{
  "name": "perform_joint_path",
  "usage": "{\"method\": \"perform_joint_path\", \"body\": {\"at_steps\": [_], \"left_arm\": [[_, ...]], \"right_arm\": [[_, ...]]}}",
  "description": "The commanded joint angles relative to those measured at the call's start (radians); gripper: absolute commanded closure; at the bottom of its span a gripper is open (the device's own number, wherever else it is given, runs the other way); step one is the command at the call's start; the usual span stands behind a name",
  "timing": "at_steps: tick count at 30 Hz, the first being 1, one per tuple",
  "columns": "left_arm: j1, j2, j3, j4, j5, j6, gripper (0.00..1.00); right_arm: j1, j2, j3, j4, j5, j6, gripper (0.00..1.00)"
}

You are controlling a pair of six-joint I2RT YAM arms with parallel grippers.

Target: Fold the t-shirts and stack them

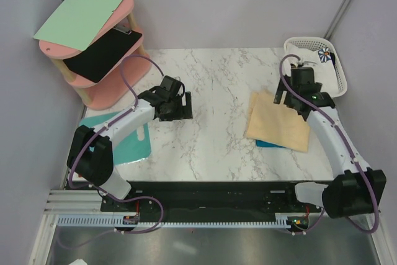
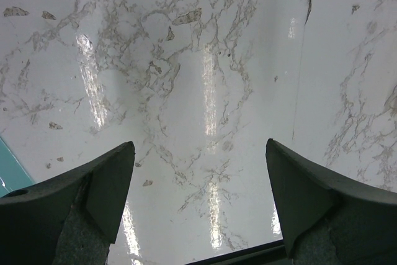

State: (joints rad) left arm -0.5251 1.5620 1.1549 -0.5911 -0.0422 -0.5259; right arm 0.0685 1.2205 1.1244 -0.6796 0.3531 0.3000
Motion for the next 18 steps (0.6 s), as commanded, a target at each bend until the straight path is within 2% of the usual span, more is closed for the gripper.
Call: {"method": "perform_joint_path", "body": {"at_steps": [1,2,3,4,8,14,18], "left_arm": [[-0.012,0.004,-0.003,0.031,0.008,0.003,0.07],[-0.012,0.006,-0.003,0.031,0.008,0.001,0.07],[-0.012,0.006,-0.004,0.031,0.007,0.000,0.07],[-0.012,0.004,-0.006,0.031,0.005,-0.002,0.07],[-0.012,-0.005,-0.011,0.030,0.002,0.000,0.07],[-0.012,-0.008,-0.017,0.030,-0.002,0.001,0.07],[-0.012,-0.013,-0.020,0.030,-0.004,0.001,0.07]], "right_arm": [[0.144,0.157,0.000,0.051,-0.146,-0.027,0.06],[0.205,0.177,0.002,0.066,-0.161,-0.022,0.14],[0.227,0.224,0.006,0.083,-0.183,-0.018,0.65],[0.247,0.250,0.020,0.106,-0.210,-0.004,1.00],[0.330,0.420,0.090,0.134,-0.250,0.011,1.00],[0.364,0.603,0.181,0.097,-0.238,0.010,1.00],[0.372,0.652,0.186,0.036,-0.143,0.033,1.00]]}}
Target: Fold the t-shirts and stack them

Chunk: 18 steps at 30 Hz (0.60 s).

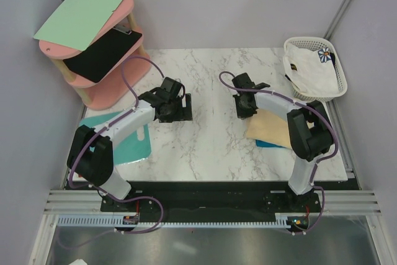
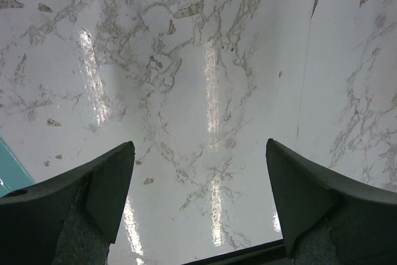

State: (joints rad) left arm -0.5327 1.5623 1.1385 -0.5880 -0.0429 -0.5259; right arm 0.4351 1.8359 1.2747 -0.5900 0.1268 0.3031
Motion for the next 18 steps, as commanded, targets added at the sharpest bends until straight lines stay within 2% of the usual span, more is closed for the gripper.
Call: {"method": "perform_joint_path", "body": {"at_steps": [1,7,14,18], "left_arm": [[-0.004,-0.016,-0.003,0.027,-0.003,0.001,0.07],[-0.004,-0.015,0.000,0.027,0.003,0.001,0.07],[-0.004,-0.018,0.006,0.028,0.009,0.000,0.06],[-0.004,-0.019,0.006,0.028,0.011,0.001,0.06]], "right_arm": [[0.005,0.037,0.023,-0.062,0.103,0.036,1.00],[0.002,0.036,-0.009,-0.134,0.306,0.048,1.00],[-0.039,0.034,-0.067,-0.221,0.370,0.105,1.00],[-0.125,0.005,-0.172,-0.215,0.393,0.108,1.00]]}}
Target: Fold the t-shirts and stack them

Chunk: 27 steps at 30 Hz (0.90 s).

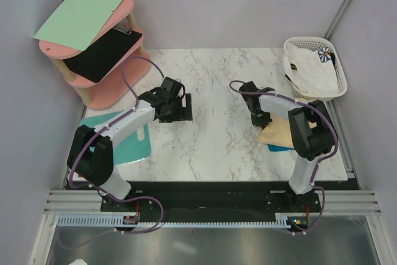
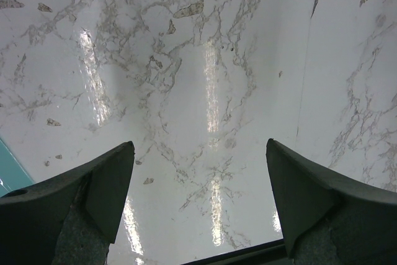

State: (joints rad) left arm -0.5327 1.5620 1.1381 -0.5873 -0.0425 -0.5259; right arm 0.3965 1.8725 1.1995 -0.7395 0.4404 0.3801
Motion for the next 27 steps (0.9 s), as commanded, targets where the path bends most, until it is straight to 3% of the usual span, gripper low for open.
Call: {"method": "perform_joint_path", "body": {"at_steps": [1,12,14,18,27], "left_arm": [[-0.004,-0.019,0.006,0.027,0.012,0.003,0.07],[-0.018,-0.008,0.014,0.038,0.033,0.003,0.06],[-0.023,-0.008,0.014,0.038,0.033,0.003,0.07],[-0.023,-0.002,0.012,0.041,0.029,0.001,0.07],[-0.023,-0.010,0.017,0.040,0.015,0.003,0.07]], "right_arm": [[-0.103,-0.050,-0.112,-0.066,0.096,0.029,1.00],[-0.288,-0.145,-0.133,-0.063,0.147,0.016,1.00],[-0.289,-0.131,-0.109,-0.048,0.138,0.008,1.00],[-0.282,-0.130,-0.098,0.029,-0.026,-0.020,1.00],[-0.242,0.009,0.011,0.043,-0.017,-0.020,1.00]]}}
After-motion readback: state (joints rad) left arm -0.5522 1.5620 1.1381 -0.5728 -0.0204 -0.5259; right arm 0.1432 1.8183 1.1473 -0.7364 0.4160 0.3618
